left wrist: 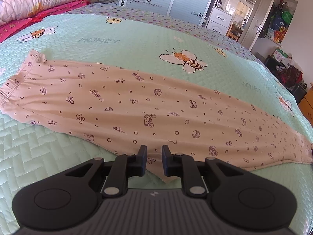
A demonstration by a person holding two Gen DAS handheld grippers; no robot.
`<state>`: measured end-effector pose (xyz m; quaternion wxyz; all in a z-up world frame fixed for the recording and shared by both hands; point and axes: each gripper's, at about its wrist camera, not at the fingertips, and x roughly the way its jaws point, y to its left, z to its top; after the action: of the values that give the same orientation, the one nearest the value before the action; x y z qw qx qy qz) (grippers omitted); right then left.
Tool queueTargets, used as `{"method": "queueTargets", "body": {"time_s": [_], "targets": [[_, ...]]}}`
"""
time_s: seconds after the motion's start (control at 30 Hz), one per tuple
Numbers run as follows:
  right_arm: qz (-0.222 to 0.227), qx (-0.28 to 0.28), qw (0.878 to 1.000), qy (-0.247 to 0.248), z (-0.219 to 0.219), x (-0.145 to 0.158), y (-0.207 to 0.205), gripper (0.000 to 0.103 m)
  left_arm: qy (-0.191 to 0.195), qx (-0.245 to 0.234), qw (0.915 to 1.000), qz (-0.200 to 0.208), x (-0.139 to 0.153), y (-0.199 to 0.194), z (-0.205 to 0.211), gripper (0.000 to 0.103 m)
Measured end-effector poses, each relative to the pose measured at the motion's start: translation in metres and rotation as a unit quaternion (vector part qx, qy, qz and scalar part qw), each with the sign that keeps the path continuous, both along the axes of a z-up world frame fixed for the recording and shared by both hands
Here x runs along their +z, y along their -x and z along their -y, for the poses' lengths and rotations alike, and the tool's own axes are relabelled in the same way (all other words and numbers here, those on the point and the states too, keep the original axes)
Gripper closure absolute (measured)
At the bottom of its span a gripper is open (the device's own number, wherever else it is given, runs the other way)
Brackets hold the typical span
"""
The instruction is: Fold clothes
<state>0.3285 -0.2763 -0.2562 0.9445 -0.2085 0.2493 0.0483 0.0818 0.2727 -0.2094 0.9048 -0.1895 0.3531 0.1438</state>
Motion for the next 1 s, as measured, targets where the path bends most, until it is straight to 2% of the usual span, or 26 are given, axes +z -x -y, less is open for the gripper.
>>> {"method": "queueTargets", "body": {"time_s": [0.07, 0.17, 0.23, 0.3, 0.33, 0.4, 0.47, 0.57, 0.63, 0.7, 0.77, 0.83, 0.9, 1.0], "targets": [[0.012, -0.016, 1.0, -0.007, 0.003, 0.002, 0.001, 0.087, 0.0, -0.001, 1.0, -0.001, -0.001, 0.0, 0.0, 0.086], [0.002, -0.034, 0.998, -0.058, 0.02, 0.007, -0.002, 0.08, 0.002, 0.001, 1.0, -0.004, -0.003, 0.0, -0.001, 0.084], [-0.01, -0.047, 0.994, -0.099, 0.033, 0.009, -0.007, 0.067, 0.002, 0.002, 1.0, -0.005, -0.003, -0.001, 0.0, 0.084], [-0.02, -0.057, 0.988, -0.14, 0.046, 0.01, -0.009, 0.066, 0.001, 0.0, 1.0, -0.006, -0.004, -0.001, 0.001, 0.083], [-0.028, -0.051, 0.987, -0.15, 0.047, 0.008, -0.01, 0.071, 0.0, 0.0, 1.0, -0.007, -0.004, -0.001, 0.002, 0.082], [-0.031, -0.047, 0.988, -0.141, 0.043, 0.006, -0.012, 0.082, 0.0, 0.0, 1.0, -0.008, -0.004, -0.001, 0.002, 0.082], [-0.014, -0.042, 0.995, -0.094, 0.028, 0.004, -0.007, 0.084, 0.0, 0.001, 1.0, -0.01, -0.005, -0.002, 0.002, 0.082], [0.013, -0.028, 0.999, 0.022, -0.005, -0.005, 0.002, 0.082, -0.002, 0.0, 0.9999, -0.015, -0.006, -0.002, 0.003, 0.081], [0.022, -0.024, 0.994, 0.106, -0.025, -0.017, 0.003, 0.079, -0.003, -0.001, 0.9998, -0.018, -0.007, -0.003, 0.004, 0.08], [0.025, -0.026, 0.989, 0.145, -0.034, -0.023, 0.001, 0.077, -0.003, -0.002, 0.9998, -0.02, -0.008, -0.002, 0.004, 0.08], [0.02, -0.028, 0.991, 0.131, -0.03, -0.018, -0.005, 0.074, -0.003, -0.003, 0.9998, -0.021, -0.009, -0.002, 0.004, 0.079], [0.02, -0.035, 0.993, 0.112, -0.023, -0.01, -0.01, 0.054, -0.002, -0.002, 0.9998, -0.022, -0.01, -0.002, 0.003, 0.078], [0.015, -0.036, 0.996, 0.081, -0.012, -0.004, -0.017, 0.045, -0.001, -0.001, 0.9997, -0.023, -0.011, -0.003, 0.003, 0.077], [-0.006, -0.034, 0.999, 0.013, 0.007, 0.005, -0.028, 0.046, -0.003, -0.002, 0.9997, -0.025, -0.012, -0.003, 0.004, 0.077]]}}
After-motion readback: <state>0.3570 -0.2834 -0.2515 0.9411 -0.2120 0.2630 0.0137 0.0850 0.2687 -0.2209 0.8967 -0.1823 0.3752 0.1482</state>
